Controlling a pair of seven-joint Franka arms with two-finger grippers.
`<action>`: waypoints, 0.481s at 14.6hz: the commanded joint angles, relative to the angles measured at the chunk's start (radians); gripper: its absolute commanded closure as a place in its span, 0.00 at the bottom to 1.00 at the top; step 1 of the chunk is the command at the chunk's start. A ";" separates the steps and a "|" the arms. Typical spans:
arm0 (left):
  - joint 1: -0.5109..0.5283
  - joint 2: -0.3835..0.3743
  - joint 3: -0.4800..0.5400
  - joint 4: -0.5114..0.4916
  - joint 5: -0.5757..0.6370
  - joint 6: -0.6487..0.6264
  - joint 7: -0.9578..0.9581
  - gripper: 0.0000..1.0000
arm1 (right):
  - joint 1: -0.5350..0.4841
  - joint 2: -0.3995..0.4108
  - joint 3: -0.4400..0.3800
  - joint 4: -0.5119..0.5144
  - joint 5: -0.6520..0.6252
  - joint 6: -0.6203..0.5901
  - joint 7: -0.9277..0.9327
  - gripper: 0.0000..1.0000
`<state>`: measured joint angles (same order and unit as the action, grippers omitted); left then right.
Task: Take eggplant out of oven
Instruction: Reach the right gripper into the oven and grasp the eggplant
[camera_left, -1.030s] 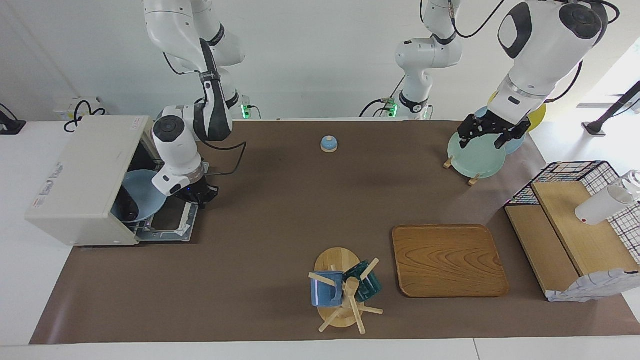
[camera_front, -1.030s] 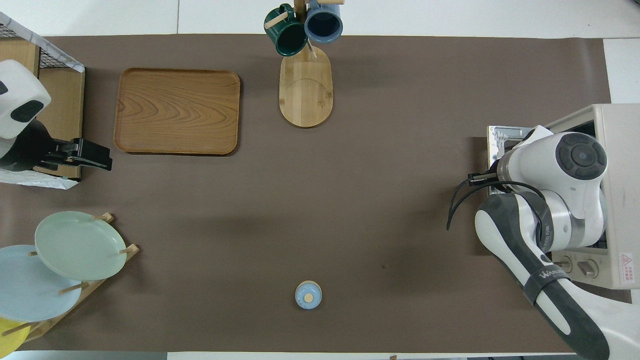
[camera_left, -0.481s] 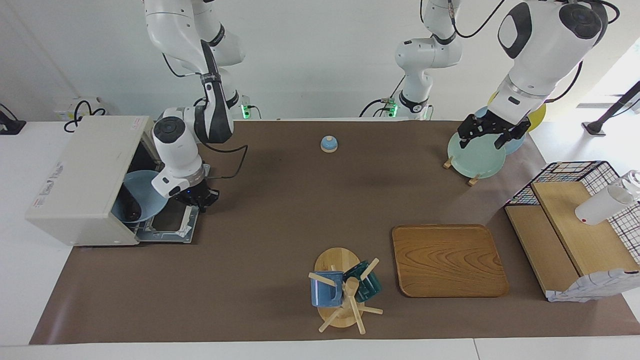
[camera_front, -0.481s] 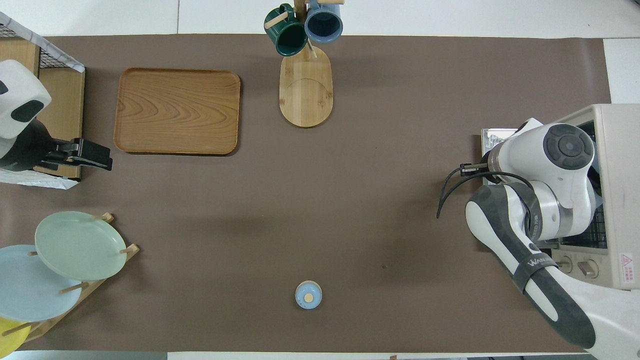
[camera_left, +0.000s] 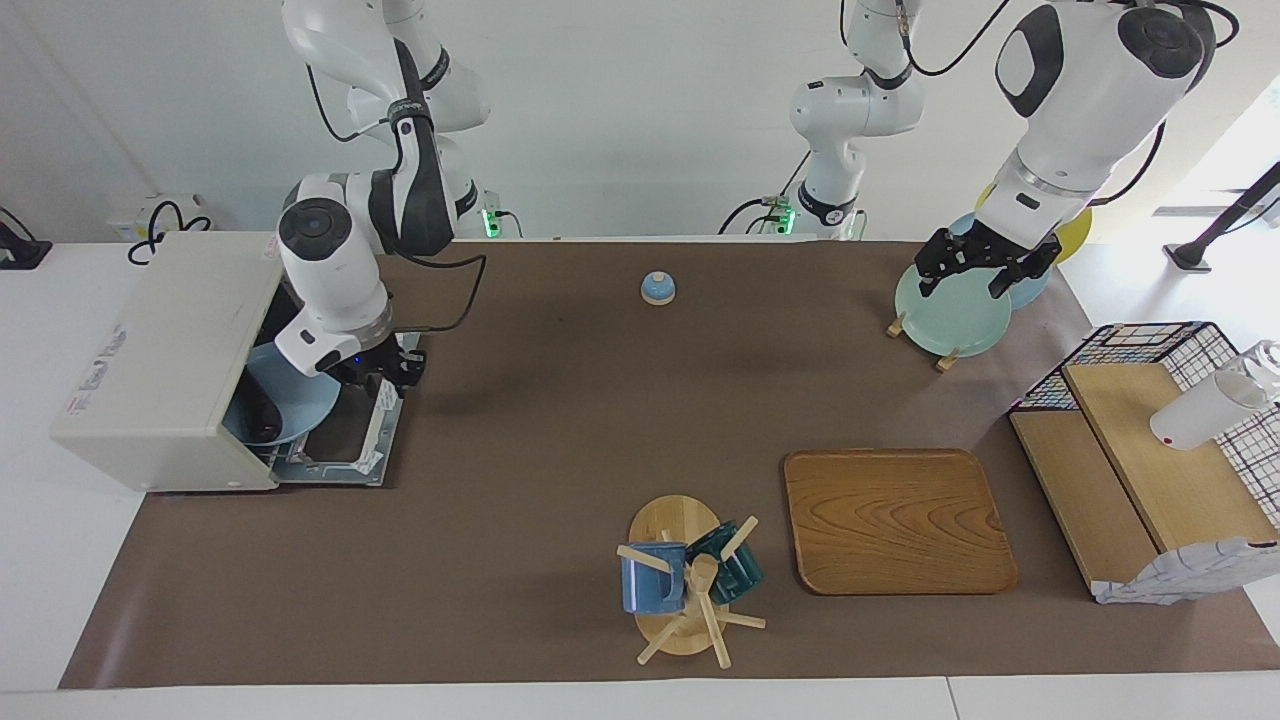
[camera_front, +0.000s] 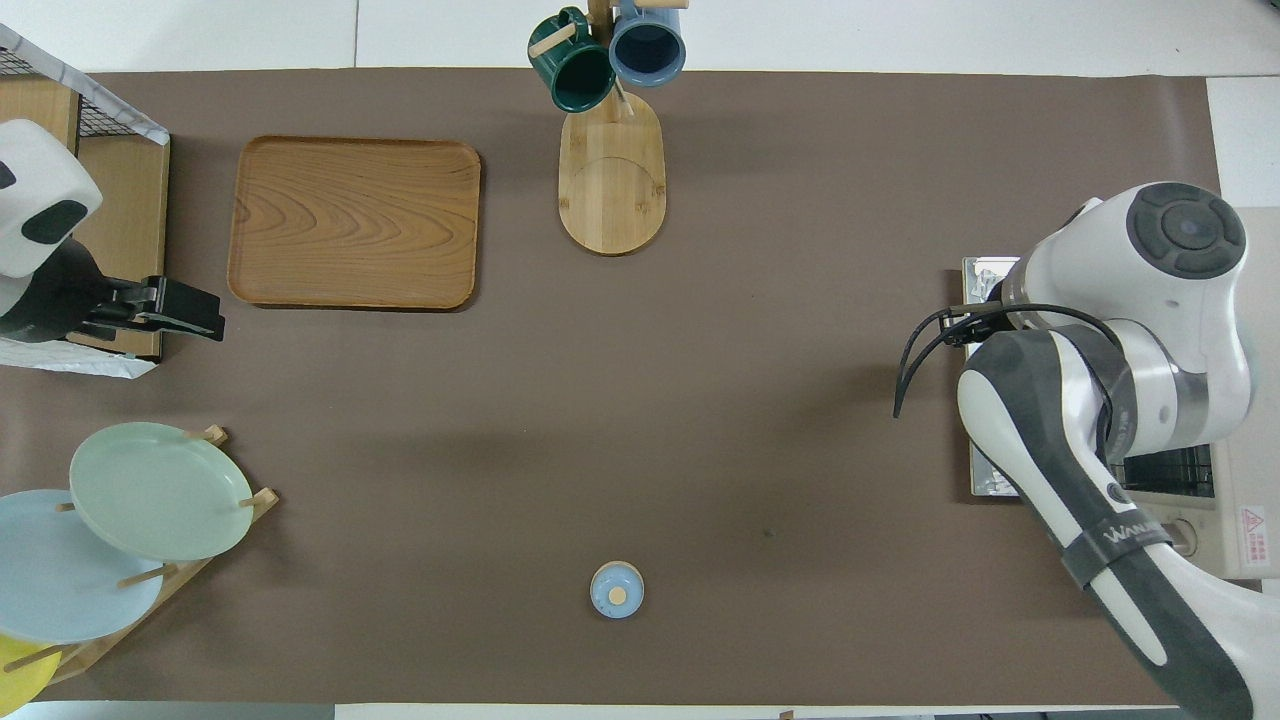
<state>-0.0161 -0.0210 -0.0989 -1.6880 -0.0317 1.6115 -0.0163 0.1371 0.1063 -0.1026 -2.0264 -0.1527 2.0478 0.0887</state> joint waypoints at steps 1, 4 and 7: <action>0.010 -0.005 -0.004 0.004 -0.004 -0.008 -0.007 0.00 | -0.062 -0.016 0.006 -0.018 -0.042 -0.014 -0.007 0.56; 0.010 -0.005 -0.004 0.004 -0.004 -0.008 -0.007 0.00 | -0.097 -0.026 0.006 -0.060 -0.042 0.015 -0.076 0.59; 0.010 -0.005 -0.004 0.004 -0.004 -0.008 -0.007 0.00 | -0.114 -0.042 0.006 -0.124 -0.042 0.096 -0.098 0.66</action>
<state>-0.0161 -0.0210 -0.0989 -1.6880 -0.0317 1.6115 -0.0163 0.0361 0.1023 -0.1045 -2.0794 -0.1818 2.0834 0.0181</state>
